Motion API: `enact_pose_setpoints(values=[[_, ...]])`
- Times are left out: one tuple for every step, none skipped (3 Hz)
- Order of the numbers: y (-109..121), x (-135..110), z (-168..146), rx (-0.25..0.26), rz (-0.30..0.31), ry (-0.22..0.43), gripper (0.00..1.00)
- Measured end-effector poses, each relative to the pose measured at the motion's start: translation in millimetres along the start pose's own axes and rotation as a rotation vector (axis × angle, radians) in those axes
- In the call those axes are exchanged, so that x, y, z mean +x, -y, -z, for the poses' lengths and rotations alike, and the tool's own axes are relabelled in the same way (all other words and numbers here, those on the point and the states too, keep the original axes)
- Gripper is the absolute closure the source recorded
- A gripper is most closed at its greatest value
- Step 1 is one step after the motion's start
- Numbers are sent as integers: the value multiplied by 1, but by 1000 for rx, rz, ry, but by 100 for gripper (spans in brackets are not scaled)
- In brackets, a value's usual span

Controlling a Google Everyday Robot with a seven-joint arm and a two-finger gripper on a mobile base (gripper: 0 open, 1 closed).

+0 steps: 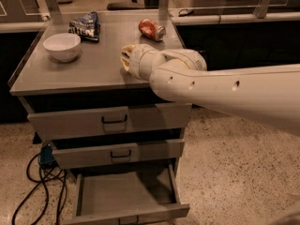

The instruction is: Pick rxbar blueberry from bottom drawer and place on counter

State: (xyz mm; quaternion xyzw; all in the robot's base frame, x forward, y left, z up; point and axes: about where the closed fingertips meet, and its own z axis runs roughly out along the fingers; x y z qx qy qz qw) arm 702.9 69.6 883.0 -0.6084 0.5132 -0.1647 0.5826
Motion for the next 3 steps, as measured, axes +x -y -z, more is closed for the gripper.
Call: enact_pose_setpoints(values=[[0, 0, 0, 0, 0, 0, 11], [0, 0, 0, 0, 0, 0, 0], [0, 0, 0, 0, 0, 0, 0]])
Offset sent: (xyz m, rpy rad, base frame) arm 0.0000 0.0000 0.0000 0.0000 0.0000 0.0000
